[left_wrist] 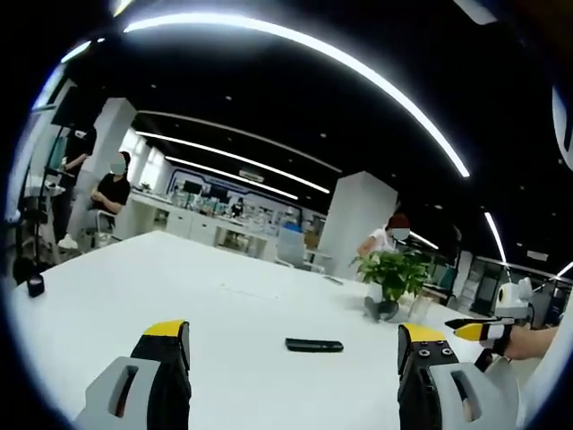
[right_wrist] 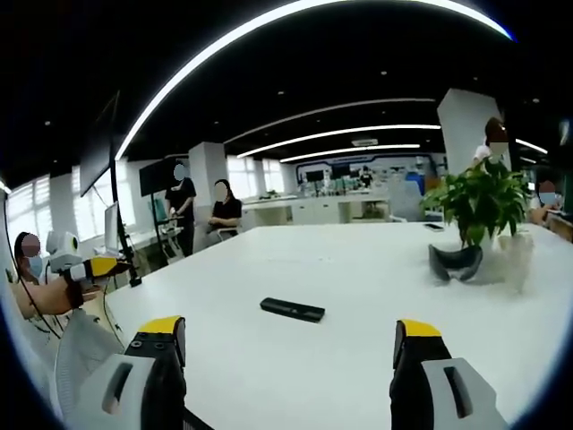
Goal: Press the specified remote control buttons in sequence, fully releasing each button before pressing the next.
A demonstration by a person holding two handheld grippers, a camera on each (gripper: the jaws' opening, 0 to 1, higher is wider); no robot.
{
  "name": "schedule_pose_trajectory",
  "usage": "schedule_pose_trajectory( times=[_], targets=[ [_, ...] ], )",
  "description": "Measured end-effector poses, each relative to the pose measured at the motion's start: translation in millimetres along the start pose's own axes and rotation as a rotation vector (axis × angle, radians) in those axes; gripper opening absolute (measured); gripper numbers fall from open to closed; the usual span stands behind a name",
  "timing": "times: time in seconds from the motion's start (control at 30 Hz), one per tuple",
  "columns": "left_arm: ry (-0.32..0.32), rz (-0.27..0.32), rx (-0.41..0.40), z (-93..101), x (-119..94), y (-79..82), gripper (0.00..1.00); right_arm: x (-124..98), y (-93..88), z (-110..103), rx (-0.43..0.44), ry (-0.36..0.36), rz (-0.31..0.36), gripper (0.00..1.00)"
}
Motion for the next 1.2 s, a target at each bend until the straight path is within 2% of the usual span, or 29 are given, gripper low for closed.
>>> schedule_pose_trajectory(
  times=[0.2,0.27,0.37,0.7,0.97,1.07,1.2],
  targets=[
    [0.005,0.006,0.022,8.0,0.9,4.6,0.99,0.8,2.1,-3.4,0.008,0.017,0.011,0.97],
    [0.011,0.016,0.021,7.2,-0.8,6.3,0.99,1.6,1.8,-3.8,0.002,0.023,0.012,0.97],
    [0.02,0.026,0.01,-5.8,-7.4,5.3,0.99,4.1,1.1,-5.8,-0.005,0.032,0.004,0.97],
    [0.042,0.022,-0.005,-5.5,-2.9,3.1,0.99,8.7,3.1,-10.1,0.0,0.033,0.01,0.96],
    [0.029,0.001,0.004,-2.4,10.4,2.5,0.99,14.2,0.4,-5.6,0.018,0.03,0.012,0.96],
    [0.028,-0.038,0.014,-4.0,15.1,-3.4,0.99,20.7,-2.4,-2.7,0.028,0.026,-0.001,0.96],
    [0.034,-0.06,0.013,-9.4,23.6,-7.7,0.99,28.2,-2.1,-1.1,0.017,0.029,-0.009,0.95]
  ],
)
Point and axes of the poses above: the point that each gripper's makers call its tool centre point, and the gripper's own axes: x roughly forward along the fingers, z roughly to its right, y roughly out of its top, the point moved 2 cm from there along -x, roughly backward along the fingers, and after that the axes turned 9 degrees about -y, right-handed, at the moved point
